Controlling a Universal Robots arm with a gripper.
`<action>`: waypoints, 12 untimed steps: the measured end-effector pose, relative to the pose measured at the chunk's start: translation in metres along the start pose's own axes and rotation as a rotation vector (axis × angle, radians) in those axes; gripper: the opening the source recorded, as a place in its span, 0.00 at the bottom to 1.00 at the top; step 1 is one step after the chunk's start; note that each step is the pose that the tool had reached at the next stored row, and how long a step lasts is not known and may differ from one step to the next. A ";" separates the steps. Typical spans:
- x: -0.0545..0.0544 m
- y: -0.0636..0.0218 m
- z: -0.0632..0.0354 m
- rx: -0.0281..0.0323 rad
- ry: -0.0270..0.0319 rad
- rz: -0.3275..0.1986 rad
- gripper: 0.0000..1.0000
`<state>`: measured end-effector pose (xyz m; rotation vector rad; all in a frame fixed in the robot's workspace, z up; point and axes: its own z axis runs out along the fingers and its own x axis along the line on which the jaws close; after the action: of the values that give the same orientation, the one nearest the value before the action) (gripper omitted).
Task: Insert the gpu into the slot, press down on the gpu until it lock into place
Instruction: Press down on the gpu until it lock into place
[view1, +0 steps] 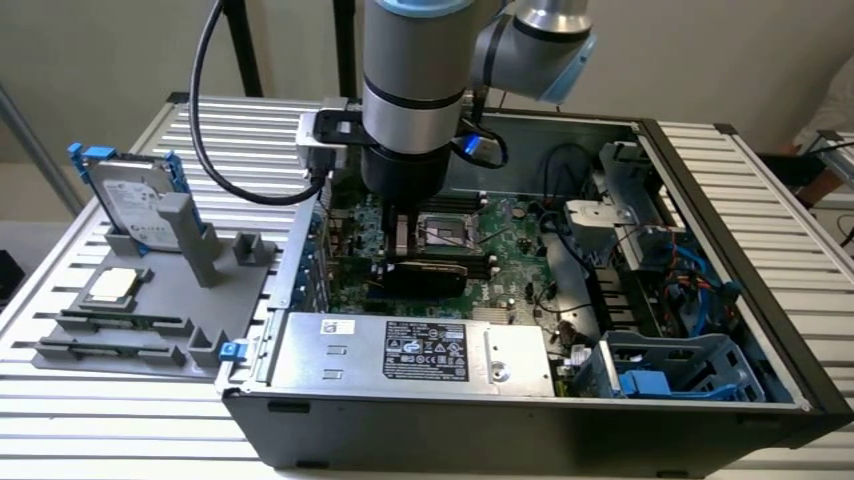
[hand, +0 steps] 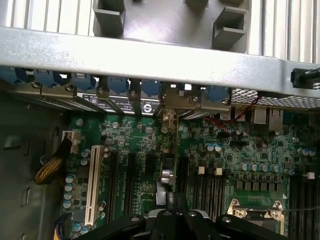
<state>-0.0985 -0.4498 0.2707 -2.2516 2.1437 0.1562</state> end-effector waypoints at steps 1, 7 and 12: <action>0.000 -0.0001 0.0007 -0.0001 0.0002 0.000 0.11; 0.000 -0.0003 0.0047 -0.0002 0.0027 0.000 0.11; 0.000 -0.0004 0.0059 -0.0001 0.0048 0.000 0.11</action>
<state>-0.0985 -0.4491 0.2648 -2.2541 2.1464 0.1510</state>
